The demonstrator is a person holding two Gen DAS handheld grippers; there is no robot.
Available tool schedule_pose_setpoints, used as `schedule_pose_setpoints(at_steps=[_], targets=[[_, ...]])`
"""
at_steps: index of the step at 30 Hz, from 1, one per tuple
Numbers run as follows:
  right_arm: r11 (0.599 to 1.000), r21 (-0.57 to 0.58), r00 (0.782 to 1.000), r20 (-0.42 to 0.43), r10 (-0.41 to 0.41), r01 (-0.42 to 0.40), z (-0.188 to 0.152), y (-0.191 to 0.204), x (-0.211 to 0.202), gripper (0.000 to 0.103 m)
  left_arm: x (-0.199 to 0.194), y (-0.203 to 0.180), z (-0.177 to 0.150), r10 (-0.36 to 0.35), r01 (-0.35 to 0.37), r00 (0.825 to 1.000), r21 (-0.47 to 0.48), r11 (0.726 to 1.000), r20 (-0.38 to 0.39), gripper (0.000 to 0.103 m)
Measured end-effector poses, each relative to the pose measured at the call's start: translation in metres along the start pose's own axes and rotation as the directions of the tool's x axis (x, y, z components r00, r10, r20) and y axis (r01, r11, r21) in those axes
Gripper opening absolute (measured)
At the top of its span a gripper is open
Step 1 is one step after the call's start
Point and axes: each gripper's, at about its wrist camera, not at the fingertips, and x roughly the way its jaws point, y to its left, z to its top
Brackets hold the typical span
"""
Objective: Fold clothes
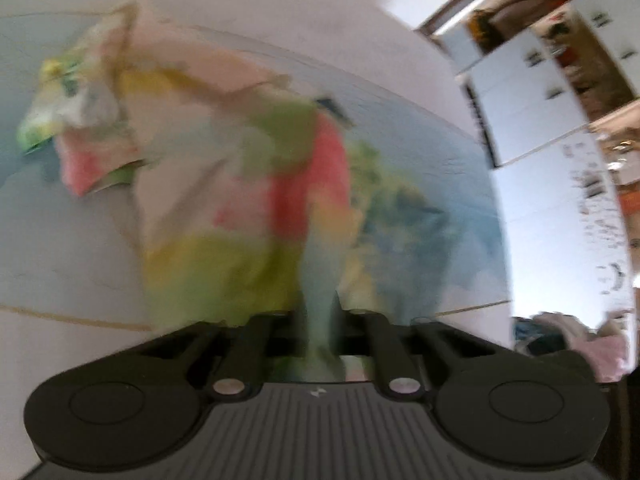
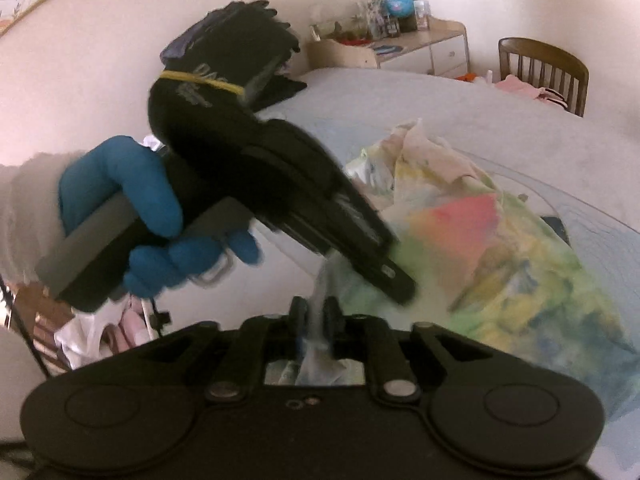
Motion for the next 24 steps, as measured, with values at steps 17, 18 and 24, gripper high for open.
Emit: schedule_pose_setpoints(at_steps=[17, 18, 24], targets=[[0.871, 0.084, 0.854, -0.265, -0.448, 0.483, -0.013, -0.174, 0.015, 0.103, -0.096, 0.120, -0.017, 0.361, -0.321, 0.910, -0.205, 0.925, 0.202, 0.004], [0.877, 0.102, 0.861, -0.270, -0.431, 0.470, -0.012, -0.176, 0.019, 0.103, -0.098, 0.128, -0.018, 0.381, -0.335, 0.903, -0.229, 0.914, 0.200, 0.004], [0.903, 0.180, 0.902, -0.272, -0.334, 0.389, -0.001, -0.168, 0.039, 0.103, -0.107, 0.175, -0.015, 0.429, -0.362, 0.888, -0.327, 0.873, 0.163, 0.004]])
